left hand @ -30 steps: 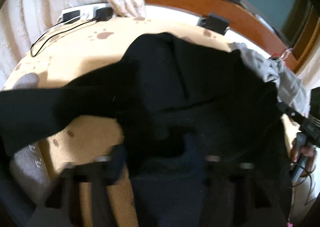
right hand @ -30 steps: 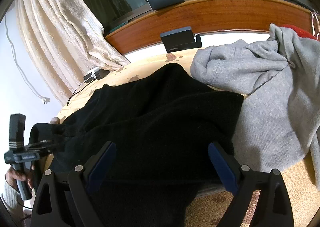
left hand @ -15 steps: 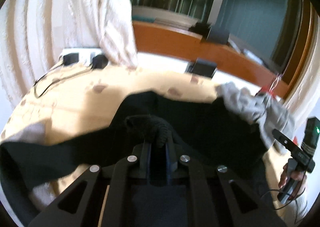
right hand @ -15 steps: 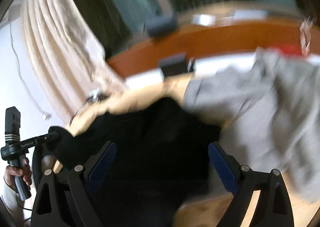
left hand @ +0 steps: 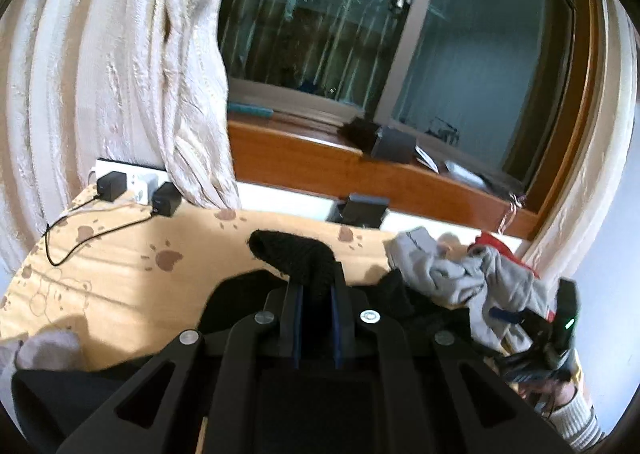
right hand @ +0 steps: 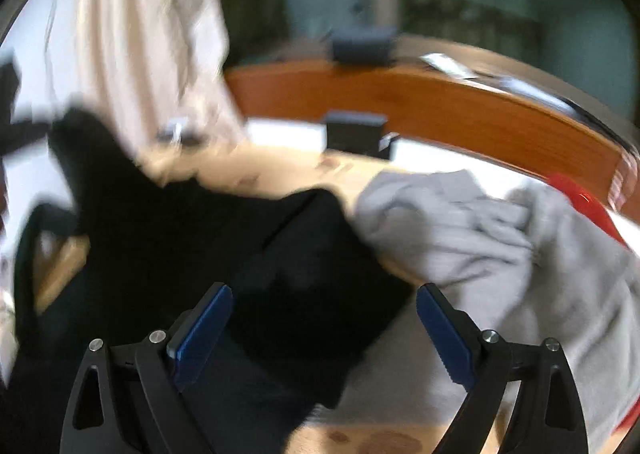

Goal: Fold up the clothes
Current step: 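Lower the black sweater onto the bed with both grippers, flattening it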

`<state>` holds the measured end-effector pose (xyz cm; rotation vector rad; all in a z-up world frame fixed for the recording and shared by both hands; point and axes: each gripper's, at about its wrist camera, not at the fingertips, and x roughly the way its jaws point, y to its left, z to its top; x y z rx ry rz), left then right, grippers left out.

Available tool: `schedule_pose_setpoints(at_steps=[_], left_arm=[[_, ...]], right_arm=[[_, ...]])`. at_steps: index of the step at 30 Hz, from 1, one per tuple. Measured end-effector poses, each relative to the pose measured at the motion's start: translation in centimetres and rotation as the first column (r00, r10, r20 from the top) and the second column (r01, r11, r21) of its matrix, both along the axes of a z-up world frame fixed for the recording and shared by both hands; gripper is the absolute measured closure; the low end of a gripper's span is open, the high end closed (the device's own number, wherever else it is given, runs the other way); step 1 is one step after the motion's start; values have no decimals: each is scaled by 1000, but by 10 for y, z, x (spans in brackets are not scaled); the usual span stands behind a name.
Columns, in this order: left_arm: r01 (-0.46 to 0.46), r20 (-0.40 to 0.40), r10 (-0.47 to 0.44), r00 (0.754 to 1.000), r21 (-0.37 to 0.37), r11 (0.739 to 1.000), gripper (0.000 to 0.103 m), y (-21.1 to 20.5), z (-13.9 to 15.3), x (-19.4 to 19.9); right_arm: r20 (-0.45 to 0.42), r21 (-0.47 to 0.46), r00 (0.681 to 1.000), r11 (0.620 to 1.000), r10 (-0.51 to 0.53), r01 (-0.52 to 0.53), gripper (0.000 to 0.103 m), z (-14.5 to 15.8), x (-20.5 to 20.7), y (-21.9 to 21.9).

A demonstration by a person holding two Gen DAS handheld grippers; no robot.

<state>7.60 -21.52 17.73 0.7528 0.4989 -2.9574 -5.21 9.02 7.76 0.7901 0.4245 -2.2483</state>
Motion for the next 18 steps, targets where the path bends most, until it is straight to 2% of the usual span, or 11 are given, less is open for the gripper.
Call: schedule_pose_setpoints(at_steps=[3, 5, 7, 10, 11, 13, 15, 17, 18], left_arm=[[-38, 36, 38, 999, -12, 999, 90, -17, -14, -5], [-52, 119, 53, 991, -9, 999, 90, -29, -37, -14], [-64, 223, 59, 973, 14, 998, 90, -42, -66, -24], [-107, 364, 82, 928, 49, 993, 89, -62, -114, -33], [-121, 387, 89, 918, 59, 991, 87, -67, -124, -32], [-120, 392, 73, 917, 96, 988, 84, -74, -137, -26], [-112, 387, 67, 920, 96, 989, 81, -75, -139, -23], [-114, 388, 82, 918, 60, 992, 75, -73, -136, -22], [-117, 389, 92, 917, 40, 992, 68, -72, -134, -21]], right_arm=[[-81, 168, 994, 982, -71, 83, 8, -16, -8, -22], [-116, 257, 983, 952, -140, 166, 8, -28, -21, -26], [-148, 305, 971, 925, -189, 226, 8, -39, -31, -21], [-124, 279, 966, 927, -225, 251, 8, -42, -37, -5], [-110, 265, 965, 929, -237, 258, 8, -42, -39, 0], [-123, 268, 961, 924, -248, 273, 8, -42, -40, 3], [-130, 273, 959, 921, -250, 277, 8, -42, -41, 3], [-139, 281, 959, 918, -249, 279, 8, -41, -40, 1], [-141, 284, 958, 917, -250, 281, 8, -41, -39, 1]])
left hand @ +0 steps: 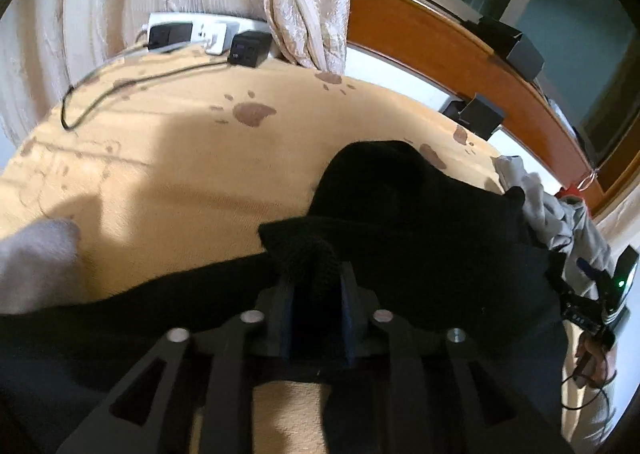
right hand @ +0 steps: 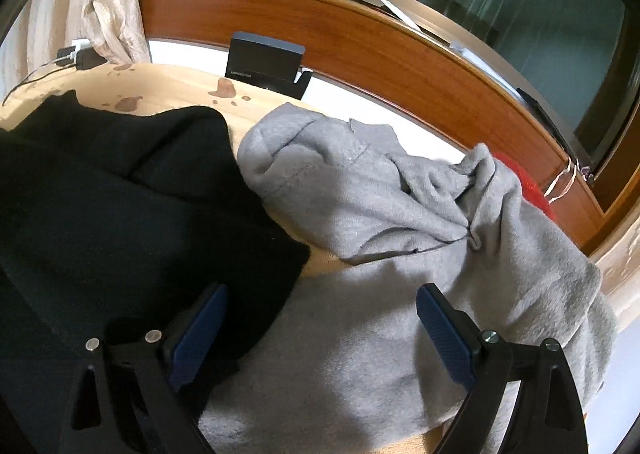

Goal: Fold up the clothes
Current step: 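Lower the black sweater onto the bed with both grippers, flattening it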

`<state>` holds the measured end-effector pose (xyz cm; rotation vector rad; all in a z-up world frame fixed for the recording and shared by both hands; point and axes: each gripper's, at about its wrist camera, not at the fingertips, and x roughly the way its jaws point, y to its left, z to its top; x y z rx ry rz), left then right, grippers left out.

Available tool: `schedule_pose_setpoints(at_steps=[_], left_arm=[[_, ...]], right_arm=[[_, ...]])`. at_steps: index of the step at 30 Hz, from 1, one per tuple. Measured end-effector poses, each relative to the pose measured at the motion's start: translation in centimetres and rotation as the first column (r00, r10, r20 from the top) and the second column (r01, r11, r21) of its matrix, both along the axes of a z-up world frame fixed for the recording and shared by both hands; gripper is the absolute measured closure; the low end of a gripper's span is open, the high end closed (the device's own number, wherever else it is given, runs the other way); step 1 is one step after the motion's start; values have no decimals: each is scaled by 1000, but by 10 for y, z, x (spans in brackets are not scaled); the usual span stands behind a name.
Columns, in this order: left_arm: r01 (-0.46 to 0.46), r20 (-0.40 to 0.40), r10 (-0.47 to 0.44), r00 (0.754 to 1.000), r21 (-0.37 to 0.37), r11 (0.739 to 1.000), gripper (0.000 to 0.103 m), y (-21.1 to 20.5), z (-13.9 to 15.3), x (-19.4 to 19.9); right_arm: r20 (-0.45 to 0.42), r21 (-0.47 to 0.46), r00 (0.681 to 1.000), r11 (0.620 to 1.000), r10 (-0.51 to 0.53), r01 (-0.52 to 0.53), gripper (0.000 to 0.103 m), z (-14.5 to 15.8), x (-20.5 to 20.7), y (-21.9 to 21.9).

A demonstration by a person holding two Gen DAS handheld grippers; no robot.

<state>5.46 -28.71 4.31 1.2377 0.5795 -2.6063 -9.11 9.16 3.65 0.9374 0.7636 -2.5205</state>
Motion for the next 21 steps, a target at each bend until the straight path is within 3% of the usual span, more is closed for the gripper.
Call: schedule_pose_setpoints(at_steps=[2, 4, 7, 10, 13, 16, 21], left_arm=[[-7, -5, 7, 1000, -32, 999, 60, 3, 6, 2], [-17, -21, 16, 1000, -47, 999, 44, 3, 13, 6], [-34, -44, 31, 999, -58, 998, 35, 2, 22, 10], [-38, -48, 35, 998, -54, 998, 34, 6, 24, 10], [-33, -54, 30, 998, -53, 998, 33, 13, 25, 9], [-33, -62, 31, 998, -45, 998, 30, 21, 25, 8], [-20, -53, 19, 998, -24, 1000, 28, 34, 17, 2]], right_arm=[[-5, -3, 1000, 1000, -6, 6, 8, 2, 2, 0], [-19, -14, 1000, 1000, -10, 10, 8, 5, 1, -1], [-59, -73, 998, 997, -4, 0, 8, 21, 11, -4], [-69, -167, 996, 984, 53, -64, 8, 41, 28, -12], [-45, -198, 990, 970, 135, -141, 8, 47, 41, -30], [2, -208, 978, 956, 210, -205, 8, 41, 53, -51], [74, -187, 966, 955, 246, -229, 8, 14, 59, -72]])
